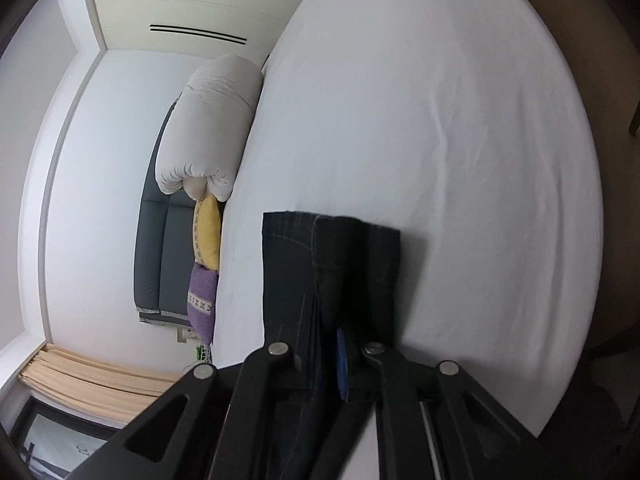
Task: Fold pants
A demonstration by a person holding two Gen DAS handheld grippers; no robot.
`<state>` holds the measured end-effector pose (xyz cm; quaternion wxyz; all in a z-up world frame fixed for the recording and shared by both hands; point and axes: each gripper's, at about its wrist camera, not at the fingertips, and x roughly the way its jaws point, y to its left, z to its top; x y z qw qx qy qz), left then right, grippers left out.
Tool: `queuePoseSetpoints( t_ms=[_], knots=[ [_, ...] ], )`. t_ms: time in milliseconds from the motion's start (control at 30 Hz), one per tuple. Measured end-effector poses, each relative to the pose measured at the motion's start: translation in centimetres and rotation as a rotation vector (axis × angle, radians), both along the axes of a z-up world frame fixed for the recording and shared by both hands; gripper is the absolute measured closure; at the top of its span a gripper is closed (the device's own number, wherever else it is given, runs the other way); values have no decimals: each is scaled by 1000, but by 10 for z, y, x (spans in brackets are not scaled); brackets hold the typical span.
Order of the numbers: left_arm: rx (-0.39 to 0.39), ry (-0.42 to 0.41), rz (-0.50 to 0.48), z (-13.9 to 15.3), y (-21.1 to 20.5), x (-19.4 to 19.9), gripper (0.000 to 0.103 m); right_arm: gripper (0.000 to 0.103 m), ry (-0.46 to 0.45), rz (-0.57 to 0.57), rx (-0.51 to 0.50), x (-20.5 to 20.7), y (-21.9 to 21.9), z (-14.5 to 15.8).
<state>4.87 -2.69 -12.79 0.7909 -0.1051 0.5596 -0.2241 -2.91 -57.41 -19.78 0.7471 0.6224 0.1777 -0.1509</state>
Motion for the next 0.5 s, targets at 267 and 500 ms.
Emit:
queuePoseSetpoints(
  t_ms=[267, 500],
  knots=[
    [14, 1, -13, 3, 1, -4, 86, 99, 67, -18, -21, -4, -1, 6],
    [-5, 1, -5, 4, 12, -8, 86, 99, 72, -38, 11, -9, 1, 3]
  ],
)
